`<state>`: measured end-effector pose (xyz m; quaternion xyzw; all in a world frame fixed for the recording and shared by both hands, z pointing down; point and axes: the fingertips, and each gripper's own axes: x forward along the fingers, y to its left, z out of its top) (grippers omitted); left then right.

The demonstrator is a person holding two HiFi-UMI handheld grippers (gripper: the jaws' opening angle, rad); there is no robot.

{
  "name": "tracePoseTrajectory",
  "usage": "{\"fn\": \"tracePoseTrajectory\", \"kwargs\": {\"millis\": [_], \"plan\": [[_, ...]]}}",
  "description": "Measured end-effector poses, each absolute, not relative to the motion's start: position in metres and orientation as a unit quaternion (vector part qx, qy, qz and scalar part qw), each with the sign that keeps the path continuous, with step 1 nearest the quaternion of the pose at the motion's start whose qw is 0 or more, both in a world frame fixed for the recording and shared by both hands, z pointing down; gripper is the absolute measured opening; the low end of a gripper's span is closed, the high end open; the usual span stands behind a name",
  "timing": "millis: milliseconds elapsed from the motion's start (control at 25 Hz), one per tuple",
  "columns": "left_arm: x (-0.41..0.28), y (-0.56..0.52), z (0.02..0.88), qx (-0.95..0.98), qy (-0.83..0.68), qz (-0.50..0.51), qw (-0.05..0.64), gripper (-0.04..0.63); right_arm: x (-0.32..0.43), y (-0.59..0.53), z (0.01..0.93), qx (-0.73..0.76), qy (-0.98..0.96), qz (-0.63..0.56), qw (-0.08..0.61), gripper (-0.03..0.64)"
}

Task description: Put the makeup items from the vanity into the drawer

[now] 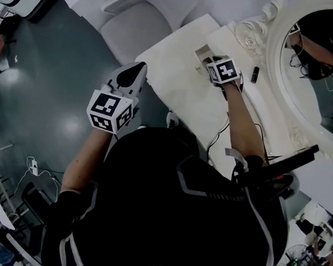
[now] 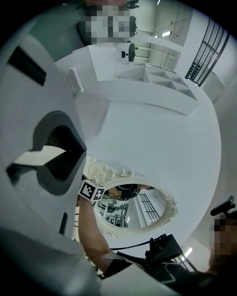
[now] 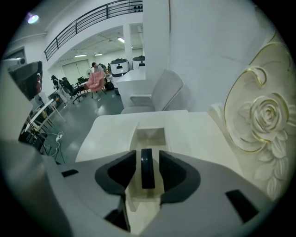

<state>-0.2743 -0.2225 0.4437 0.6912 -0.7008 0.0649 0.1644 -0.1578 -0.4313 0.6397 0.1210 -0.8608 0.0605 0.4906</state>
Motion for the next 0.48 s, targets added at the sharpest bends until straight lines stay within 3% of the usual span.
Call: {"fn": "tracePoseTrajectory", "kwargs": {"millis": [200, 480], "plan": [[-0.271, -0.219, 0.435, 0.705, -0.689, 0.062, 0.154, 0.003, -0.154, -0.426, 0.604, 0.146, -0.884, 0.088, 0.436, 0.16], [-0.262, -0.22, 0.418, 0.737, -0.659, 0.035, 0.149, 0.003, -0.134, -0.421, 0.514, 0.242, -0.918, 0.092, 0.302, 0.135]]}}
